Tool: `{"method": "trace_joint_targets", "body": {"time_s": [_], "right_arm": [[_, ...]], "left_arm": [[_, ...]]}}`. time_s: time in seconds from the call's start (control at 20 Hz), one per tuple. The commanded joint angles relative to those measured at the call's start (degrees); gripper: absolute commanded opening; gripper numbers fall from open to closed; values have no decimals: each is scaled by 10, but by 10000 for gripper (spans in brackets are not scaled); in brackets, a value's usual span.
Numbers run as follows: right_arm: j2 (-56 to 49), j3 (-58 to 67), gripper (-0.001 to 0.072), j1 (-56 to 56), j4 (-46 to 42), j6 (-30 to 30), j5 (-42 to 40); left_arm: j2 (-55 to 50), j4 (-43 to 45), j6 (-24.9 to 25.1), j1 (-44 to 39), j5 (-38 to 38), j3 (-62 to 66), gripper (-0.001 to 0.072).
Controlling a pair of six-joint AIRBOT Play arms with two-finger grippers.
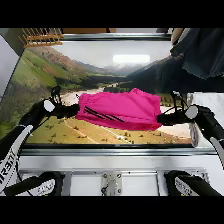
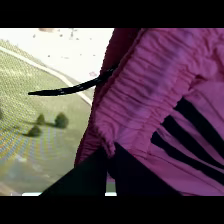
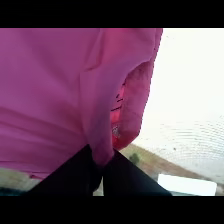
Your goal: Fold the clothes and pants, and hang the long-sleeved shirts on hangers.
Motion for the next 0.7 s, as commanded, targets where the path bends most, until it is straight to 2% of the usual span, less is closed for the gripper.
{"method": "trace_joint_targets", "body": {"time_s": [0.0, 0.05, 0.1, 0.2, 0.3, 0.35, 0.4, 0.45, 0.5, 0.55, 0.65], "right_arm": [[3, -10, 339, -1, 55, 4, 3], [8, 2, 600, -1, 59, 4, 16], [17, 24, 655, -3, 56, 4, 38], [36, 70, 655, -33, 55, 1, 79], [38, 92, 656, -94, 57, 2, 86], [29, 92, 656, -131, 62, 1, 86], [7, 92, 656, -169, 83, -13, 89], [-22, 92, 656, -202, 117, -42, 96], [-58, 92, 666, -234, 161, -76, 103], [-97, 92, 720, -256, 207, -111, 103], [-167, 92, 720, -275, 281, -174, 103]], "left_arm": [[1, -30, 3, -1, 7, -2, 351], [6, -28, 6, 0, -9, 15, 451], [16, -28, 20, 4, -27, 34, 452], [52, -28, 27, 4, -63, 71, 452], [97, -28, 27, -3, -85, 89, 451], [120, -28, 27, -12, -87, 89, 417], [139, -28, 26, -23, -85, 84, 301], [157, -28, 26, -37, -80, 76, 124], [171, -28, 26, -52, -74, 67, 11], [183, -28, 25, -68, -69, 56, 11], [200, -29, 24, -99, -56, 32, 11]]}}
